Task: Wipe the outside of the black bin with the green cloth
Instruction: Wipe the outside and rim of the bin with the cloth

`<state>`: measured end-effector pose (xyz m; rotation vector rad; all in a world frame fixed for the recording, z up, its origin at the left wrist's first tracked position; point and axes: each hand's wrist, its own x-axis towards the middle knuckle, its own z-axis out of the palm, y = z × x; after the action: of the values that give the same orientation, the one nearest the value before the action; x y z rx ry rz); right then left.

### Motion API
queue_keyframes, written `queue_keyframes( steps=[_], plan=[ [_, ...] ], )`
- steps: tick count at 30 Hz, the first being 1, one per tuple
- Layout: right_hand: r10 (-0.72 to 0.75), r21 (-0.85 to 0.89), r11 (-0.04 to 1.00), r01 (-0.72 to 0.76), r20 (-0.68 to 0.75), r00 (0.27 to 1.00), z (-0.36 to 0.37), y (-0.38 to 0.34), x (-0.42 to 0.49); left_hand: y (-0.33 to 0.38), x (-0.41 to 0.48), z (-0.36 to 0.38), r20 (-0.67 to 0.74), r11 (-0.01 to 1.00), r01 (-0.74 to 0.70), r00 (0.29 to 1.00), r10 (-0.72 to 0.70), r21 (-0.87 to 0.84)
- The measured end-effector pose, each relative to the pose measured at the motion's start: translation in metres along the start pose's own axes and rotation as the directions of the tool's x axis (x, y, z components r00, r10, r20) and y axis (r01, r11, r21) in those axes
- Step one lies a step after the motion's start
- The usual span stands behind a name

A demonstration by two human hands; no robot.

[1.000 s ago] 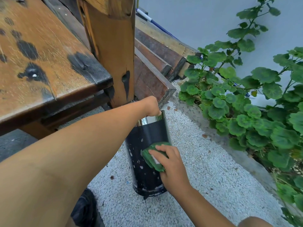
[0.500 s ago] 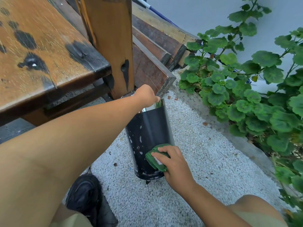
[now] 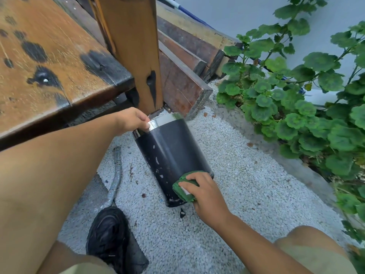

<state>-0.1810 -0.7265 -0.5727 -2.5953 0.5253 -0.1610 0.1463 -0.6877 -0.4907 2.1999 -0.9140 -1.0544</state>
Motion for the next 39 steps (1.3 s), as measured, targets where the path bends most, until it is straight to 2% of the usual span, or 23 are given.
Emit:
queue_keyframes(
  steps=[5, 10, 13, 18, 21, 26, 30, 33, 35, 39],
  plan=[
    [0.05, 0.022, 0.999, -0.05, 0.011, 0.999, -0.007, 0.005, 0.001, 0.008, -0.001, 0.012, 0.03, 0.996, -0.072, 0.997, 0.073, -0.06],
    [0.152, 0.297, 0.947, -0.119, -0.088, 0.985, -0.036, 0.019, 0.009, 0.058, 0.006, 0.036, 0.006, 0.982, -0.176, 0.984, 0.176, 0.064],
    [0.19, 0.413, 0.906, -0.097, -0.192, 0.963, -0.055, 0.014, 0.029, 0.088, 0.004, 0.039, 0.006, 0.973, -0.191, 0.981, 0.192, 0.127],
    [0.047, 0.249, 0.967, 0.051, -0.372, 0.927, -0.073, 0.002, 0.061, 0.102, 0.004, 0.05, 0.097, 0.978, -0.069, 0.994, 0.05, 0.198],
    [-0.029, 0.147, 0.985, 0.086, -0.351, 0.936, -0.067, -0.008, 0.081, 0.103, 0.004, 0.067, 0.079, 0.98, -0.058, 0.996, 0.043, 0.189],
    [0.04, 0.144, 0.99, 0.011, -0.351, 0.935, -0.053, -0.011, 0.103, 0.097, 0.013, 0.057, 0.047, 0.979, -0.075, 0.997, 0.068, 0.189],
    [0.061, 0.103, 0.994, -0.038, -0.23, 0.971, -0.049, -0.01, 0.109, 0.082, 0.018, 0.045, 0.044, 0.991, -0.046, 0.998, 0.041, 0.122],
    [0.063, 0.081, 0.995, -0.051, -0.155, 0.986, -0.043, -0.012, 0.097, 0.074, 0.022, 0.04, 0.117, 0.991, -0.021, 0.993, 0.006, 0.131],
    [0.058, 0.069, 0.996, -0.049, -0.133, 0.989, -0.037, -0.012, 0.082, 0.075, 0.023, 0.038, 0.154, 0.985, -0.051, 0.988, 0.025, 0.167],
    [0.075, 0.094, 0.993, -0.066, -0.089, 0.993, -0.028, -0.011, 0.054, 0.079, 0.024, 0.034, 0.203, 0.918, -0.145, 0.976, 0.072, 0.369]
  ],
)
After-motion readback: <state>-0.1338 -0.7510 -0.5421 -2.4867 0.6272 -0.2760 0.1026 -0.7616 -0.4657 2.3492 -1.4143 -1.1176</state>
